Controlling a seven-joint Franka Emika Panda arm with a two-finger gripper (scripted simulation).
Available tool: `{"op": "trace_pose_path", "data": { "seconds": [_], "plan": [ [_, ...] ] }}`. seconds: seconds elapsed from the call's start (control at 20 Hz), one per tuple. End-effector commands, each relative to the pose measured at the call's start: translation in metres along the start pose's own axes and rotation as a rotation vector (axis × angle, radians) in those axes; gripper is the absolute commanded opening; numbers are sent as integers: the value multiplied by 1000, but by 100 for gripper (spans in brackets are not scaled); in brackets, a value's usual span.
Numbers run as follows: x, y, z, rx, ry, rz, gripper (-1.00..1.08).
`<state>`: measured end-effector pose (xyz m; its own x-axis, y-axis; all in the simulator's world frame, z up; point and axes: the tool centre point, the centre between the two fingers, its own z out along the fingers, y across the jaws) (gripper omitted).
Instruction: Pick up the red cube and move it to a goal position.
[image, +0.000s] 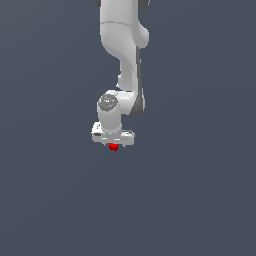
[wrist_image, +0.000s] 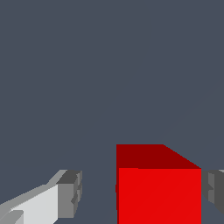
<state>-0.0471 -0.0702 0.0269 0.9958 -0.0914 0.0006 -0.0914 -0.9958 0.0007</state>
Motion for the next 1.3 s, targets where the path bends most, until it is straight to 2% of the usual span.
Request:
{"op": "trace_pose_path", "data": {
  "seconds": [0.0,0.1,0.15,0.8,1.25],
  "plan": [
    [-1,3,6,0,0,4,100],
    [-1,3,7,0,0,4,100],
    [-1,3,7,0,0,4,-100],
    [-2,2,4,0,0,4,-100],
    [-3,-25,-33,0,0,4,-100]
  ]
}}
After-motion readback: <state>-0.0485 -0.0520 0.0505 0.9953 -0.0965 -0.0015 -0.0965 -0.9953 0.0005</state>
